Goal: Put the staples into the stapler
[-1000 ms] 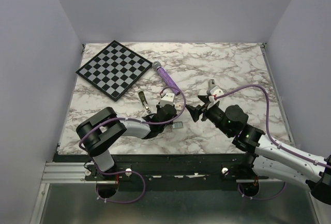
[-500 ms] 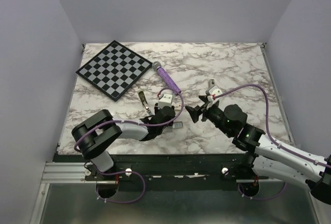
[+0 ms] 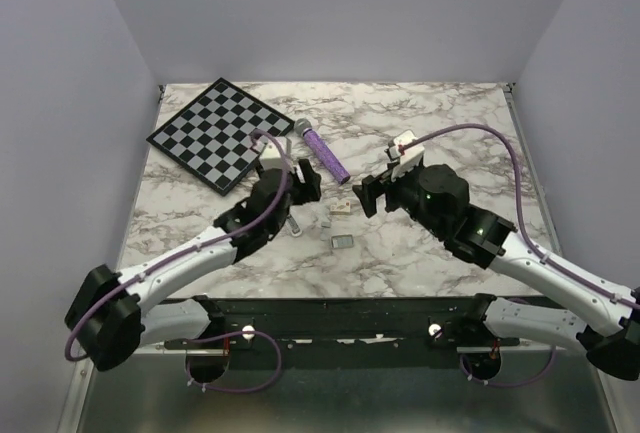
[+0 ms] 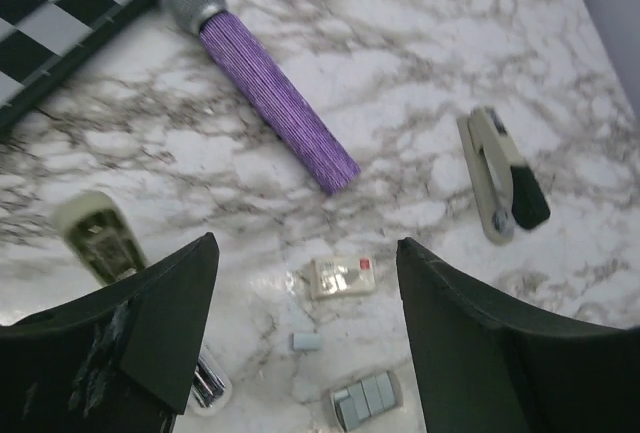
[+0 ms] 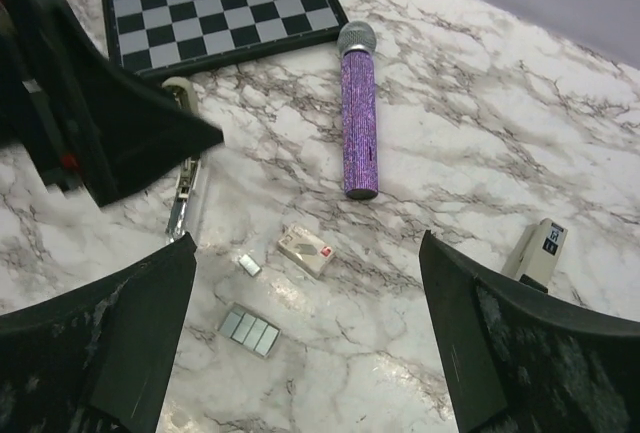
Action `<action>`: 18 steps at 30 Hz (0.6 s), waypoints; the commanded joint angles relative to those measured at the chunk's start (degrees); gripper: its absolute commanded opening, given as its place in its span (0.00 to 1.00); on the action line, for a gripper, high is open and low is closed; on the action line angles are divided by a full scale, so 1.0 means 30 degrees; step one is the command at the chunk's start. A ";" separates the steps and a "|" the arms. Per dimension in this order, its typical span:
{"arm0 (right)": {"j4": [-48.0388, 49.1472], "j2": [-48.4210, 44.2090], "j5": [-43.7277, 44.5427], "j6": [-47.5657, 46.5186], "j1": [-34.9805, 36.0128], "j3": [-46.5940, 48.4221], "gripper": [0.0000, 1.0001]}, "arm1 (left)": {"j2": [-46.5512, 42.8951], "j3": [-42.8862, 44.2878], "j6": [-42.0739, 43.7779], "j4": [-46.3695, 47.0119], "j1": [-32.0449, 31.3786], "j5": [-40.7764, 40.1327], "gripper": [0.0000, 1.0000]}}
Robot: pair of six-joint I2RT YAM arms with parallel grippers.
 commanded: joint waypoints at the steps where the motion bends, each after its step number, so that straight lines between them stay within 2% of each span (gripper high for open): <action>1: -0.3209 0.1505 -0.1977 0.0118 -0.0256 0.1285 1.00 | -0.2699 0.1996 -0.0400 -0.4134 0.3158 0.1348 0.81; 3: -0.4232 0.3021 -0.2833 0.0088 -0.0431 0.2396 1.00 | -0.3663 0.3343 -0.0196 -0.5776 0.4474 0.1261 0.91; 7: -0.6050 0.5979 -0.4738 -0.0409 -0.0637 0.4303 1.00 | -0.4781 0.5278 0.1208 -0.6631 0.6238 0.1115 0.99; 11: -0.7453 0.8914 -0.5384 -0.1142 -0.0667 0.6030 0.91 | -0.4813 0.6772 0.3551 -0.5027 0.7586 0.0853 0.99; 14: -0.8422 1.1049 -0.6293 -0.1669 -0.0667 0.7584 0.84 | -0.4490 0.6253 0.5252 -0.3153 0.7822 -0.0665 0.99; 18: -0.8660 1.3134 -0.6587 -0.2518 -0.0667 0.8815 0.77 | -0.4752 0.3411 0.5256 -0.1067 0.9256 -0.0321 0.99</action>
